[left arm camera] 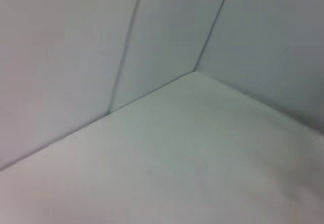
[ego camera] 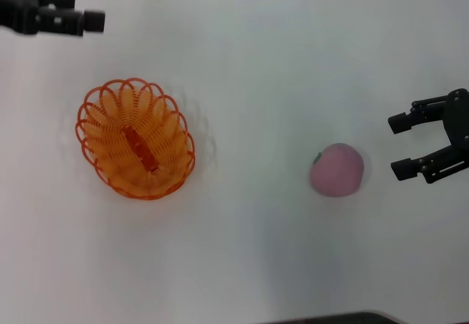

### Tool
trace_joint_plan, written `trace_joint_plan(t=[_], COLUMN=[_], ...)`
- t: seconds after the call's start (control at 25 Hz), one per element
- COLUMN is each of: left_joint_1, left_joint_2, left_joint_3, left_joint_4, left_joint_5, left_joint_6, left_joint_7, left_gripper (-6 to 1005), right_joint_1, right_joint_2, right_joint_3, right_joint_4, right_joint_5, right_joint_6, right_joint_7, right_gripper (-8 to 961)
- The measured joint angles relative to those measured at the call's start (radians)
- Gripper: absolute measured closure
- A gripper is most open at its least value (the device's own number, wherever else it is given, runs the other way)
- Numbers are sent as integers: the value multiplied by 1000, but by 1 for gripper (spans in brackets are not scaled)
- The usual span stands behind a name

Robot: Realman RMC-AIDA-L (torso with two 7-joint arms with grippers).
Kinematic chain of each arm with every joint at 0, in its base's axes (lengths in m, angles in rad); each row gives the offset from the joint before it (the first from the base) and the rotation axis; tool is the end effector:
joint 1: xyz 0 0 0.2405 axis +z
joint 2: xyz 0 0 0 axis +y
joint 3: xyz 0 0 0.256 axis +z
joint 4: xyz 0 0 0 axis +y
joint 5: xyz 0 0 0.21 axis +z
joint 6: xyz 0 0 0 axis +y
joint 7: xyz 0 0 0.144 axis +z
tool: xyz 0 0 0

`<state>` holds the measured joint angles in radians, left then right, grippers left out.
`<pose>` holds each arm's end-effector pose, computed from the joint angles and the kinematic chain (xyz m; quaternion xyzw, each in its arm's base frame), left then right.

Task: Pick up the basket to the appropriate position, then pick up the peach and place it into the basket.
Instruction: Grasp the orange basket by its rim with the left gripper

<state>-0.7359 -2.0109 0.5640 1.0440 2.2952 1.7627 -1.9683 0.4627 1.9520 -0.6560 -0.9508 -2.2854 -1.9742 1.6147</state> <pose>-0.1994 0.3811 0.0913 -0.9386 -0.2902 -0.1368 0.1269 0.2890 0.2835 0.0839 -0.9639 0.2504 0.0890 0.0170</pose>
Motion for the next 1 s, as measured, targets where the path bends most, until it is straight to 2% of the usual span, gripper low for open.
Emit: trace_joint_plan(t=[0.12,0.24,0.32,0.4,0.56,0.64,0.72,1.0], left_joint_1=[-17,-59,-95,-136,-200,-218,-225,-232], left_joint_2=[8,12,9,-5,-47,-72,-86,-84], left_joint_3=[134,249,296,351,442,466,495,620], left_joint_4=[71,116,120,112,54,17,-29,-204], left_joint_5=[18,109,188,291,453,524,554,561], left_joint_6=[-65,-117,-135,-156,-192,-237,-285,-429], left_joint_7=[-99,-203,-255,-299,-322,-329,-334,-357], left_gripper=[134,135,135,136,137,137,137,139], right_joint_1=[-1,-1,1,6,9,10,10,12], right_joint_2=[1,2,2,3,4,8,12,27], right_joint_3=[-1,0,0,0,-1,-3,-3,-4], right_joint_4=[1,1,1,1,1,1,1,13], right_joint_5=[0,0,0,0,0,0,0,-29], right_joint_6=[0,1,1,3,4,5,5,13], right_joint_7=[0,-1,-2,-3,-6,-13,-19,-27], right_gripper=[12,12,12,12,11,11,11,12])
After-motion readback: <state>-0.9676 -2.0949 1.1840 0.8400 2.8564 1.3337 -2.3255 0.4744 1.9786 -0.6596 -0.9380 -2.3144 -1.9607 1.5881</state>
